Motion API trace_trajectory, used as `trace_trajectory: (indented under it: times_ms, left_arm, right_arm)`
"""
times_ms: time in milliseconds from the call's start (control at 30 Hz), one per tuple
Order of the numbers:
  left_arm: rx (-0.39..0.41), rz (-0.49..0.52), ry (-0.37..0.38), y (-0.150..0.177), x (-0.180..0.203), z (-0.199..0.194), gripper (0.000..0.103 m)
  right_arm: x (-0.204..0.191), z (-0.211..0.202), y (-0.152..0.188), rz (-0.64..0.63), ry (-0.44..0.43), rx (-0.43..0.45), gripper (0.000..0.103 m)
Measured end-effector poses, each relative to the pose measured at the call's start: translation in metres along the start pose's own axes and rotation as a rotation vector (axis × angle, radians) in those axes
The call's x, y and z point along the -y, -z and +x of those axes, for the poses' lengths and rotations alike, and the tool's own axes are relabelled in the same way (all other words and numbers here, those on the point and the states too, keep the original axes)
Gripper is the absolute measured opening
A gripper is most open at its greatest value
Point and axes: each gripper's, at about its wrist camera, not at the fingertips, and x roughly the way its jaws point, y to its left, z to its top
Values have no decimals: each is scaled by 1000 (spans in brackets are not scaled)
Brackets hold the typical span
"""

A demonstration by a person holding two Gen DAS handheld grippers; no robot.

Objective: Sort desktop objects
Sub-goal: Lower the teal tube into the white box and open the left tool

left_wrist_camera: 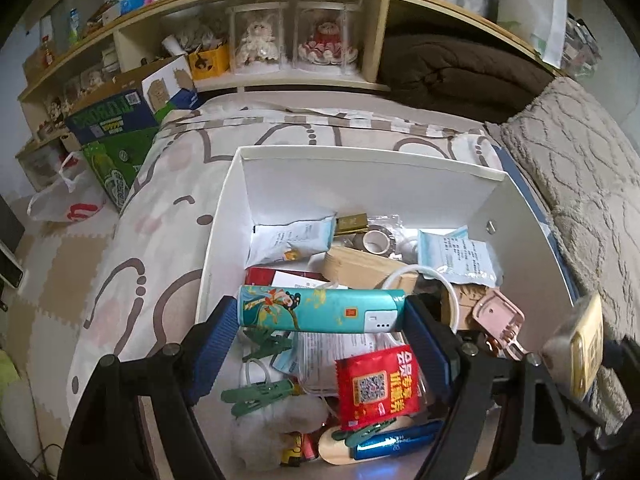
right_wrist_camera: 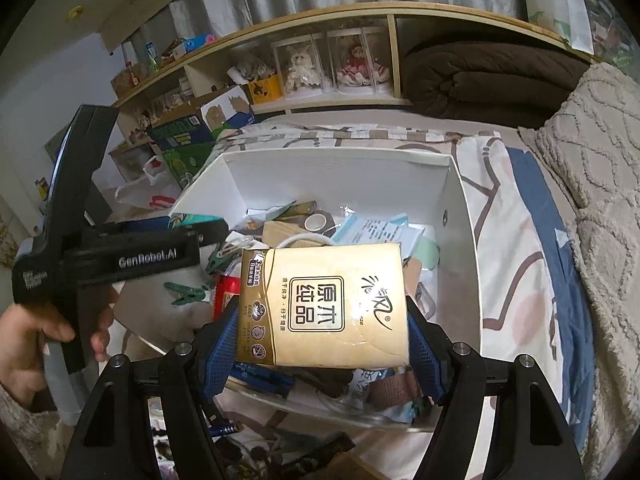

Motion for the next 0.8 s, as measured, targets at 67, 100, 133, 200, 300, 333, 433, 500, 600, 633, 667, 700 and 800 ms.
trace_trajectory:
  times_ms: [67, 100, 133, 200, 300, 333, 433, 500, 600, 633, 667, 700, 800]
  left_arm:
    - [2, -10, 0, 1, -2, 3, 97]
    - [1, -12, 2, 3, -3, 3, 103]
    - [-1, -9, 8, 5, -3, 3, 103]
    - [-11, 8, 8, 9, -1, 4, 103]
    - [-17, 25, -3, 15, 0, 2, 103]
    - [-12, 29, -1, 17, 0, -2, 103]
    - [16, 50, 3, 27, 2, -17, 103]
    - [34, 67, 0, 34, 3, -27, 103]
    - [59, 69, 17, 49, 4, -46, 103]
    - [66, 59, 22, 54, 4, -52, 103]
    - [74, 46, 32, 61, 3, -60, 103]
    - [79, 38, 37, 65, 2, -65, 103]
    - [110, -6, 48, 85, -1, -87, 103]
  right_arm:
    - [1, 2, 2, 3, -3, -7, 75]
    - [1, 3, 2, 3, -3, -10, 75]
    - [2, 4, 2, 3, -2, -12, 75]
    - [3, 5, 1, 2, 3, -15, 75]
    - [8, 6, 0, 12, 9, -19, 75]
    - [10, 7, 0, 17, 11, -20, 75]
    - [14, 7, -3, 34, 19, -23, 75]
    - [16, 8, -6, 46, 23, -27, 75]
    - [18, 9, -12, 67, 22, -35, 75]
    - [18, 9, -14, 73, 19, -37, 75]
    - [18, 9, -15, 76, 17, -40, 75]
    - [16, 9, -16, 74, 14, -45, 75]
    - [13, 8, -19, 52, 17, -49, 75]
